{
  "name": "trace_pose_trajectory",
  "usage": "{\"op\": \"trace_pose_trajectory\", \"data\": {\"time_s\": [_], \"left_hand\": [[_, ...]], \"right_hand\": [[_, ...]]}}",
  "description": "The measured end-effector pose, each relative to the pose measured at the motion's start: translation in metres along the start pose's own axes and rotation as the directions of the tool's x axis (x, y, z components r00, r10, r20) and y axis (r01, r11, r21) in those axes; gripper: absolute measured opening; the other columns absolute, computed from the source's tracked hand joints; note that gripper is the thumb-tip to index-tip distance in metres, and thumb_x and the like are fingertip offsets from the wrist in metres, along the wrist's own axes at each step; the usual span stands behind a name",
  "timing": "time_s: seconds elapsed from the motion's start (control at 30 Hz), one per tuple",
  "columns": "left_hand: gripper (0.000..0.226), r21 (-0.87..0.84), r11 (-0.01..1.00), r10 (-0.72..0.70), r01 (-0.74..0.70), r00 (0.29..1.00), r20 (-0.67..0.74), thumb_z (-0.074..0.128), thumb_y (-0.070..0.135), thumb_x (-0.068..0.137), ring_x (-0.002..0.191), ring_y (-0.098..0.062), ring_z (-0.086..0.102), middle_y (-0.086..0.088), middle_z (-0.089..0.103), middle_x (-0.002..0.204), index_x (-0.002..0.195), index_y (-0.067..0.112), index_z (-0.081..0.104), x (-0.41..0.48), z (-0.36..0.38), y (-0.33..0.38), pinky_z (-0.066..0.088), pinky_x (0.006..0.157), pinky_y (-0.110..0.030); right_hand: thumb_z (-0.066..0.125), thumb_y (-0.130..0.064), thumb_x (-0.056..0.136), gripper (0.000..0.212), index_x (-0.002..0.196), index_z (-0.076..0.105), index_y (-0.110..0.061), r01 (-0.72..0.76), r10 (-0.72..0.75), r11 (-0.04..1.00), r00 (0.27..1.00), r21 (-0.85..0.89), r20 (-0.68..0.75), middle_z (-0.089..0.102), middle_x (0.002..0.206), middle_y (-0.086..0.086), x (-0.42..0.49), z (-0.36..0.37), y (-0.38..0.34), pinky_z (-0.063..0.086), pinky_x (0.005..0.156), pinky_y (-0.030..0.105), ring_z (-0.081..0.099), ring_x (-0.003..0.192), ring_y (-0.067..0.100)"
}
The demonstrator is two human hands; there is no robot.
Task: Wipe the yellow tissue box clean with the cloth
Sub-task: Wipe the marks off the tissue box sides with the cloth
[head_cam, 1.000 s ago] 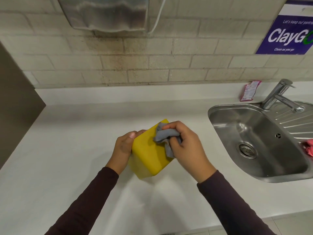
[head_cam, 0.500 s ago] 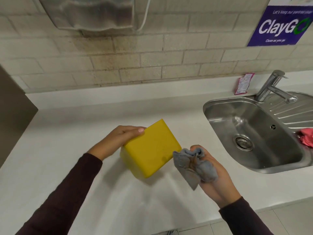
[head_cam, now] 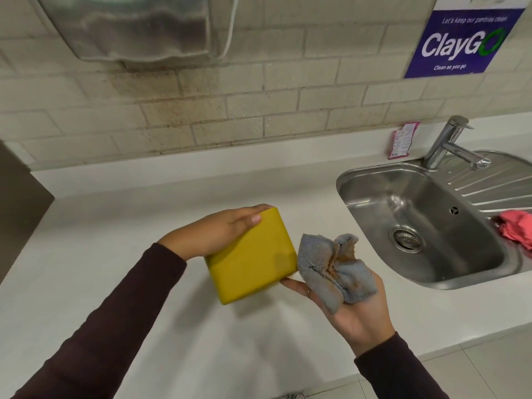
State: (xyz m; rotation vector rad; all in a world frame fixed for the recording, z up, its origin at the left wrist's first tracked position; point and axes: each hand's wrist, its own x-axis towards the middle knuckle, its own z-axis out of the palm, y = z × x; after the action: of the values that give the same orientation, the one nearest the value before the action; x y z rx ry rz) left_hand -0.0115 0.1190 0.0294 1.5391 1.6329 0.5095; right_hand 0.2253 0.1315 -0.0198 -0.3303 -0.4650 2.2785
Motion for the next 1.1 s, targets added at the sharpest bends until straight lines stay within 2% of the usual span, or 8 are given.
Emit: {"op": "trace_pose_trajectory", "data": {"time_s": [0.17, 0.23, 0.3, 0.47, 0.63, 0.8, 0.93, 1.1], "left_hand": [[0.026, -0.387, 0.919, 0.044, -0.072, 0.996, -0.081, 0.039, 0.040, 0.092, 0.106, 0.012, 0.053, 0.029, 0.052, 0.122, 0.112, 0.052, 0.051, -0.021, 0.002, -0.032, 0.042, 0.082, -0.002], [0.018, -0.454, 0.890, -0.045, -0.038, 0.984, -0.171, 0.047, 0.034, 0.091, 0.101, -0.002, 0.058, 0.014, 0.058, 0.113, 0.104, 0.038, 0.058, -0.023, 0.011, -0.044, 0.047, 0.087, -0.014], [0.031, -0.405, 0.914, -0.110, -0.027, 0.944, -0.312, 0.043, 0.053, 0.080, 0.098, -0.017, 0.058, 0.003, 0.062, 0.103, 0.096, 0.032, 0.060, -0.027, 0.021, -0.056, 0.045, 0.091, -0.035], [0.047, -0.451, 0.877, -0.164, -0.166, 0.779, -0.605, 0.038, 0.062, 0.076, 0.092, -0.018, 0.061, 0.002, 0.067, 0.091, 0.087, 0.024, 0.064, -0.043, 0.047, -0.082, 0.045, 0.087, -0.038], [0.043, -0.531, 0.821, -0.172, -0.211, 0.794, -0.583, 0.047, 0.058, 0.074, 0.091, -0.012, 0.063, 0.005, 0.070, 0.092, 0.087, 0.023, 0.069, -0.046, 0.059, -0.108, 0.049, 0.080, -0.022], [0.030, -0.589, 0.784, -0.181, -0.194, 0.837, -0.516, 0.046, 0.043, 0.080, 0.087, -0.002, 0.064, 0.010, 0.071, 0.091, 0.091, 0.027, 0.069, -0.049, 0.061, -0.130, 0.049, 0.071, -0.008], [0.028, -0.614, 0.772, -0.183, -0.165, 0.867, -0.463, 0.051, 0.042, 0.077, 0.088, -0.007, 0.065, 0.010, 0.072, 0.093, 0.091, 0.027, 0.071, -0.048, 0.058, -0.142, 0.051, 0.076, -0.017], [0.027, -0.625, 0.771, -0.179, -0.126, 0.898, -0.401, 0.055, 0.044, 0.071, 0.089, -0.008, 0.065, 0.011, 0.072, 0.096, 0.088, 0.032, 0.072, -0.041, 0.059, -0.147, 0.048, 0.081, -0.029]], "right_hand": [[0.081, -0.013, 0.065, 0.033, 0.095, 0.070, -0.005, -0.052, 0.059, 0.997, 0.990, -0.060, 0.127, 0.068, 0.102, 0.017, 0.003, 0.007, 0.008, 0.040, 0.101, 0.050, 0.064, 0.101, 0.030], [0.059, -0.011, 0.087, 0.013, 0.096, 0.066, -0.006, -0.092, 0.117, 0.988, 0.972, -0.127, 0.206, 0.067, 0.103, 0.010, 0.004, 0.014, 0.019, 0.047, 0.096, 0.033, 0.062, 0.102, 0.022], [0.055, -0.013, 0.091, 0.013, 0.097, 0.066, -0.008, -0.164, 0.189, 0.975, 0.967, -0.149, 0.171, 0.067, 0.106, 0.008, 0.007, 0.018, 0.032, 0.047, 0.093, 0.030, 0.061, 0.105, 0.020], [0.082, -0.023, 0.071, 0.028, 0.091, 0.070, -0.008, -0.308, 0.324, 0.939, 0.940, -0.151, 0.102, 0.068, 0.109, 0.014, 0.014, 0.017, 0.060, 0.052, 0.087, 0.034, 0.063, 0.104, 0.026], [0.077, -0.028, 0.076, 0.027, 0.098, 0.070, -0.014, -0.372, 0.412, 0.893, 0.902, -0.253, 0.128, 0.065, 0.116, 0.007, 0.013, 0.013, 0.065, 0.048, 0.090, 0.031, 0.059, 0.109, 0.020], [0.075, -0.028, 0.075, 0.037, 0.108, 0.067, -0.015, -0.164, 0.206, 0.903, 0.977, -0.398, 0.063, 0.065, 0.115, 0.009, 0.021, -0.003, 0.021, 0.054, 0.075, 0.031, 0.063, 0.101, 0.020], [0.041, -0.025, 0.094, 0.033, 0.106, 0.070, -0.013, -0.017, -0.031, 0.935, 0.991, -0.355, -0.129, 0.070, 0.106, 0.009, 0.030, -0.022, -0.021, 0.056, 0.076, 0.030, 0.067, 0.097, 0.018], [0.041, -0.025, 0.099, 0.024, 0.104, 0.060, -0.011, -0.060, -0.126, 0.827, 0.949, -0.559, -0.288, 0.066, 0.085, 0.007, 0.045, -0.034, -0.032, 0.055, 0.059, 0.023, 0.067, 0.074, 0.012]]}}
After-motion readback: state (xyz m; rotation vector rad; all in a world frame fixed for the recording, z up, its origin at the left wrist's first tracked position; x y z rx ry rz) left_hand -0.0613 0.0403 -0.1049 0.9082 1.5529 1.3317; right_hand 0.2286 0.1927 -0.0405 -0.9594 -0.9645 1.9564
